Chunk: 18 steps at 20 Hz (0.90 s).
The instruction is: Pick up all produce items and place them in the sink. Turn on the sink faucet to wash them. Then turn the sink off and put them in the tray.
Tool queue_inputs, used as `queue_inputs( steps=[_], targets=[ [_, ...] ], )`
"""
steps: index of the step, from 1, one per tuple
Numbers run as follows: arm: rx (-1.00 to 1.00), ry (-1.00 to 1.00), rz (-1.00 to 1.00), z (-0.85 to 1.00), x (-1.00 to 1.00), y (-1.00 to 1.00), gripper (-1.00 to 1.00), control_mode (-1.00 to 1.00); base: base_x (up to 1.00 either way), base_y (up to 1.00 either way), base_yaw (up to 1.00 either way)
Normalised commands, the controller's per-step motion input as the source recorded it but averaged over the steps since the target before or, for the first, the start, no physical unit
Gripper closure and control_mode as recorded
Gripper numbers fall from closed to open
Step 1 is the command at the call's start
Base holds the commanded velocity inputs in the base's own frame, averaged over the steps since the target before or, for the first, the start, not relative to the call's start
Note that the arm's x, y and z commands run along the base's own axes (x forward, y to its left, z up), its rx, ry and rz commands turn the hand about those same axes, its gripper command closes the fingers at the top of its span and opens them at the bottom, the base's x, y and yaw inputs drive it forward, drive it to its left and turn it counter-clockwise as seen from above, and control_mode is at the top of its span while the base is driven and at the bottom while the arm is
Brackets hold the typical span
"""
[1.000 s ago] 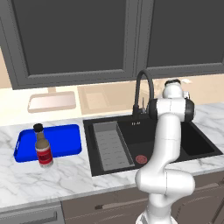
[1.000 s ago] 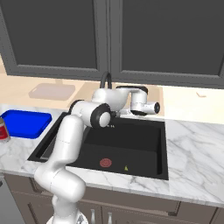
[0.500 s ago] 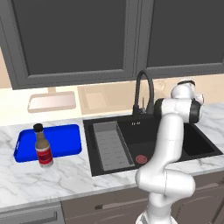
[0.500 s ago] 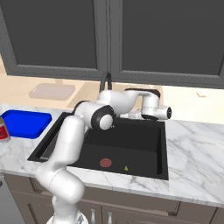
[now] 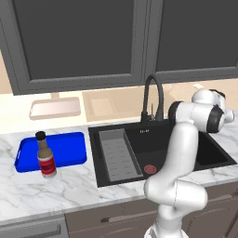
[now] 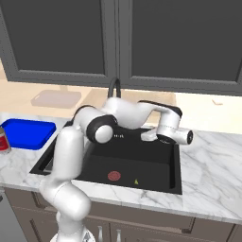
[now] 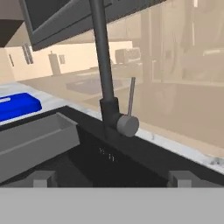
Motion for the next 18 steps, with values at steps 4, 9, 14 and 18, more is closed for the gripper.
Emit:
queue_inputs(
  steps=[4,9,14,18],
  targets=[
    [0.00,0.00,-0.11,0.33,-0.59,-0.07,-1.00,-1.00,0.00,0.00,0.00],
    [-0.02,0.04,-0.13,0.35,-0.40,-0.12,-1.00,-1.00,0.00,0.00,0.00],
    [-0.07,0.13,-0.15,0.29,-0.34,-0.11,-1.00,-1.00,0.00,0.00,0.00],
    [-0.11,0.21,-0.13,0.11,-0.25,-0.09,-1.00,-1.00,0.00,0.00,0.00]
  ],
)
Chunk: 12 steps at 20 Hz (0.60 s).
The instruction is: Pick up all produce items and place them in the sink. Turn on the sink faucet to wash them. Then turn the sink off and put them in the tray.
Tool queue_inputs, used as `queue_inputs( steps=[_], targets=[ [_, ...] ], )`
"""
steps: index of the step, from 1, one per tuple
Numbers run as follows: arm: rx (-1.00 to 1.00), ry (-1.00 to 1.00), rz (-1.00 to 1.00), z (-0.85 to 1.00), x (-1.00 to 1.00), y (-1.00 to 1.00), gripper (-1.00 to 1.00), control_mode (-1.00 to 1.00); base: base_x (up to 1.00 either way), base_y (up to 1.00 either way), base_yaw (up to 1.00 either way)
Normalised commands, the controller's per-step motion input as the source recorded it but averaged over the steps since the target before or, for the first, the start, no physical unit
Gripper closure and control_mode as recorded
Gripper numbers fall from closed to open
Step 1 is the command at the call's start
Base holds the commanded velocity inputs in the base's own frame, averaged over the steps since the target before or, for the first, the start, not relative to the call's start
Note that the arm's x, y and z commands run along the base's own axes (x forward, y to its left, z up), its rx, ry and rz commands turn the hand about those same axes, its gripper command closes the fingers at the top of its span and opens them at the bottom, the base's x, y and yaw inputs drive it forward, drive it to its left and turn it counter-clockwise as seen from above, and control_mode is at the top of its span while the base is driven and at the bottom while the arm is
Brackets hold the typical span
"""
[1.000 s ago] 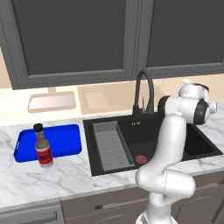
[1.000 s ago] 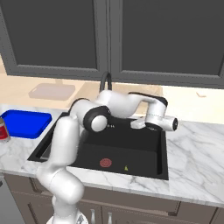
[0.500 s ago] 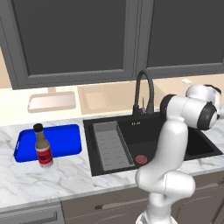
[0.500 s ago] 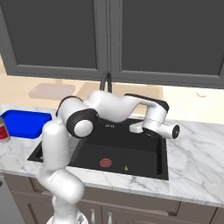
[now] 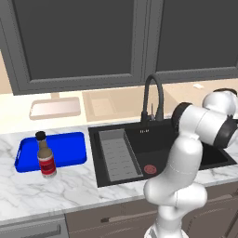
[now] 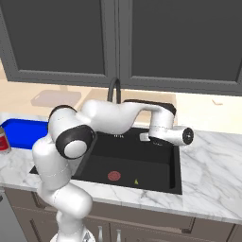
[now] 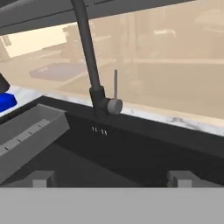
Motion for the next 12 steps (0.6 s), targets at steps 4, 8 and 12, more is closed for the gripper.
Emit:
queue_inputs(
  steps=[4,8,12],
  targets=[
    [-0.13,0.25,-0.12,0.00,-0.26,-0.01,-1.00,-1.00,0.00,0.00,0.00],
    [-0.13,0.27,-0.14,0.00,-0.33,0.00,-1.00,-1.00,0.00,0.00,0.00],
    [-0.12,0.27,-0.16,0.00,-0.41,0.01,-1.00,-1.00,0.00,0.00,0.00]
  ],
)
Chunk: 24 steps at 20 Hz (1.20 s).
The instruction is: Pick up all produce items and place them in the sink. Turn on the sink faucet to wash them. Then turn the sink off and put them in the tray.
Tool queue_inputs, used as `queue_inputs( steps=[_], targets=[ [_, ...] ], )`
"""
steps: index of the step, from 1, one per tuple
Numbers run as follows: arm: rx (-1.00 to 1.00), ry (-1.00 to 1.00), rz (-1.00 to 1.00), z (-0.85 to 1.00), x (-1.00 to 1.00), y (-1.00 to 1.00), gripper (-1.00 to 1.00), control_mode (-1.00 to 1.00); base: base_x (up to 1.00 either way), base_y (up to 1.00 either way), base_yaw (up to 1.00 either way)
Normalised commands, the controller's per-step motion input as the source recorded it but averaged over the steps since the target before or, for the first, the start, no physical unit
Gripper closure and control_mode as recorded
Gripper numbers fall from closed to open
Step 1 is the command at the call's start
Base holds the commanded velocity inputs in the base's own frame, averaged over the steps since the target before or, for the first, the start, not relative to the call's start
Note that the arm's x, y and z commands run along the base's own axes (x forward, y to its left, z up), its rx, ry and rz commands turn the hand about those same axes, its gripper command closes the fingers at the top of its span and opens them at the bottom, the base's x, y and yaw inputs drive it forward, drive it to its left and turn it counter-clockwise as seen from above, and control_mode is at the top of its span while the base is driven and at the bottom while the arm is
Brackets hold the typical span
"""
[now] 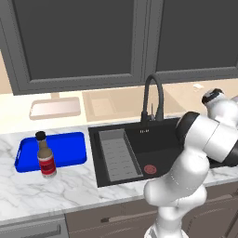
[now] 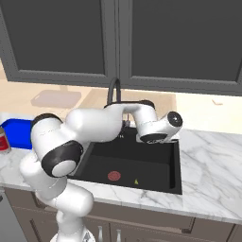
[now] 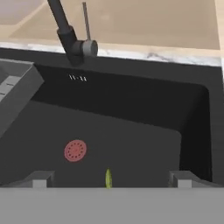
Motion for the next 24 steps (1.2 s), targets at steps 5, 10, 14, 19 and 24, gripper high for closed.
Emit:
queue_inputs(
  steps=[5,10,14,19,24],
  targets=[
    [-0.09,0.25,-0.21,-0.09,-0.48,0.02,-1.00,-1.00,0.00,0.00,0.00],
    [-0.05,0.26,-0.20,-0.19,-0.30,0.03,-1.00,-1.00,0.00,0.00,0.00],
    [-0.01,0.25,-0.15,-0.19,-0.13,0.09,-1.00,-1.00,0.00,0.00,0.00],
    [0.00,0.20,-0.10,-0.21,-0.07,0.15,-1.00,-1.00,0.00,0.00,0.00],
    [0.00,0.03,0.00,-0.23,-0.03,0.07,-1.00,-1.00,0.00,0.00,0.00]
  ],
)
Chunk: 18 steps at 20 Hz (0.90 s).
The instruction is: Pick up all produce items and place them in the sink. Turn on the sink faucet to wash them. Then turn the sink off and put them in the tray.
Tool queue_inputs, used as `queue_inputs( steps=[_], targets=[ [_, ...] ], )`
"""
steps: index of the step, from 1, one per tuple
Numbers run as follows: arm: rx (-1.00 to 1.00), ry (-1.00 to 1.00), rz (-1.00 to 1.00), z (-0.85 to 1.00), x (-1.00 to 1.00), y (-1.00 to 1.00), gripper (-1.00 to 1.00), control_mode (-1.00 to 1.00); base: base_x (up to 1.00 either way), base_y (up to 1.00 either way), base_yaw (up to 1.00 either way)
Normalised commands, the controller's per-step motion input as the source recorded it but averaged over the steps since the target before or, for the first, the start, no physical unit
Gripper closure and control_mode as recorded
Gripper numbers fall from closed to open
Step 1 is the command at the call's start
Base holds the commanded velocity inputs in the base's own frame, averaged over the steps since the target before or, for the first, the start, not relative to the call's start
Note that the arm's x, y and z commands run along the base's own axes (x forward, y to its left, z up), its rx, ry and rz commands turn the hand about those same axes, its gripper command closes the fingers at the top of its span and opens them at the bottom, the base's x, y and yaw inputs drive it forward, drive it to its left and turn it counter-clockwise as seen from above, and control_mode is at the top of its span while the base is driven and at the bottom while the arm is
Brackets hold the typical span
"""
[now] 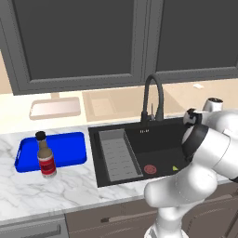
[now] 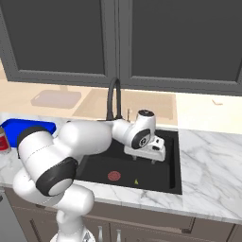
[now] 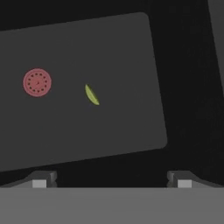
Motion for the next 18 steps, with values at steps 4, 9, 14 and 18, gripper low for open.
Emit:
queue_inputs(
  steps=[4,9,14,18],
  targets=[
    [0.01,0.00,0.00,-0.19,0.00,0.13,-1.00,-1.00,0.00,0.00,0.00],
    [0.03,0.01,0.04,-0.15,0.00,0.15,-1.00,-1.00,0.00,0.00,0.00],
    [0.01,0.02,0.07,-0.18,0.00,0.22,-1.00,-1.00,0.00,0.00,0.00],
    [0.01,0.01,0.05,-0.24,0.00,0.17,-1.00,-1.00,0.00,0.00,0.00]
  ],
)
